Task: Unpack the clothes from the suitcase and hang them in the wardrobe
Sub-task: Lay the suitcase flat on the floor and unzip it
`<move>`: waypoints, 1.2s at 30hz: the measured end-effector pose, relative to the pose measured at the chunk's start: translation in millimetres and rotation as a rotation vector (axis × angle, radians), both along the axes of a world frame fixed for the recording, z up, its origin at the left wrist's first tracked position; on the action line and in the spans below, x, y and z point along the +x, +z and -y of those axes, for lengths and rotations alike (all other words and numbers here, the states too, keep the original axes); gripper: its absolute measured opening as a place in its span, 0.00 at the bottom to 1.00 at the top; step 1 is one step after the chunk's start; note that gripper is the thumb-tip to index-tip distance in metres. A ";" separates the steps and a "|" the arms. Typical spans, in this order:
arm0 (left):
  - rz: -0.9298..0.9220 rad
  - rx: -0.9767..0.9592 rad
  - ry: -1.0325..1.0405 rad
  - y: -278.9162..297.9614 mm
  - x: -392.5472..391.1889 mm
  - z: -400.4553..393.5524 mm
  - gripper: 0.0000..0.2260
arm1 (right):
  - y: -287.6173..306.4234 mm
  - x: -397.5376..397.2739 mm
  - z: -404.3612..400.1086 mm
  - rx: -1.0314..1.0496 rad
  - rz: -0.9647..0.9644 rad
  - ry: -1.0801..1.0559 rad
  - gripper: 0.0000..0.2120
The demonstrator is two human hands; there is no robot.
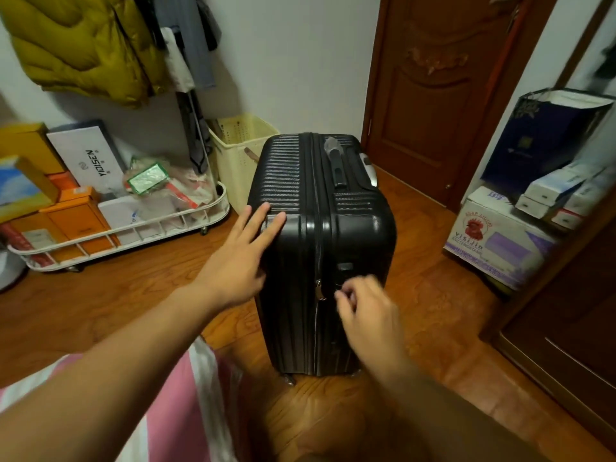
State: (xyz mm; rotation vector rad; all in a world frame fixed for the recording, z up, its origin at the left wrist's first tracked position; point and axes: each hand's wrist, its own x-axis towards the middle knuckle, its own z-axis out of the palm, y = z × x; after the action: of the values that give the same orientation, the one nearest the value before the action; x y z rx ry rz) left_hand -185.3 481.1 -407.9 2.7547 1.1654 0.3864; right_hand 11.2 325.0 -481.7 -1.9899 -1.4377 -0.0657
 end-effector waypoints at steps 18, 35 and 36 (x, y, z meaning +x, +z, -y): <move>-0.041 -0.166 -0.022 8.6 -2.1 -3.5 0.49 | 14.5 -11.3 -28.7 -0.101 0.599 0.139 0.05; -0.024 0.154 0.002 49.7 35.5 -36.8 0.06 | 128.8 110.4 -232.6 -0.138 0.323 0.571 0.06; -0.048 0.098 0.048 57.7 41.6 -35.4 0.07 | 134.3 110.2 -233.7 -0.190 0.325 0.588 0.06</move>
State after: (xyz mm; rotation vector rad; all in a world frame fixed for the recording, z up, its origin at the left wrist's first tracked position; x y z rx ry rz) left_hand -143.6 516.5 -350.1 2.8390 1.2586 0.3944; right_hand 121.4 558.7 -347.4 -1.6696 -2.2624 0.0083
